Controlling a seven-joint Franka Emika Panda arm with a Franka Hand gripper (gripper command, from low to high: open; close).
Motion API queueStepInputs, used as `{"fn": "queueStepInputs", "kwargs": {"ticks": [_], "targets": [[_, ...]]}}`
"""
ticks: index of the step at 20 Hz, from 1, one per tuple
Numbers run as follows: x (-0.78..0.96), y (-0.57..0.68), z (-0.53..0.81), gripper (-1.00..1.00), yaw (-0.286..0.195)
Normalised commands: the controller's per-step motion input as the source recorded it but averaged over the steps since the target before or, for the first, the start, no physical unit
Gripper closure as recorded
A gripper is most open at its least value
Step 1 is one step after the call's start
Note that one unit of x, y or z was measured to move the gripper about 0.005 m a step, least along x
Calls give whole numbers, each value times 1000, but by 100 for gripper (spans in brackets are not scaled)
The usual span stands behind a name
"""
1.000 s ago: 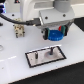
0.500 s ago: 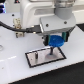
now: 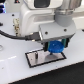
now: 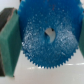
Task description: Insert the blue gear onto the right peg, followed by the red gear
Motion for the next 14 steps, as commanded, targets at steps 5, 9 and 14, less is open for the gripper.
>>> {"fn": "queueStepInputs", "kwargs": {"ticks": [5,9,14], "targets": [[299,-109,440,100,0],[339,-193,306,100,0],[271,-157,36,100,0]]}}
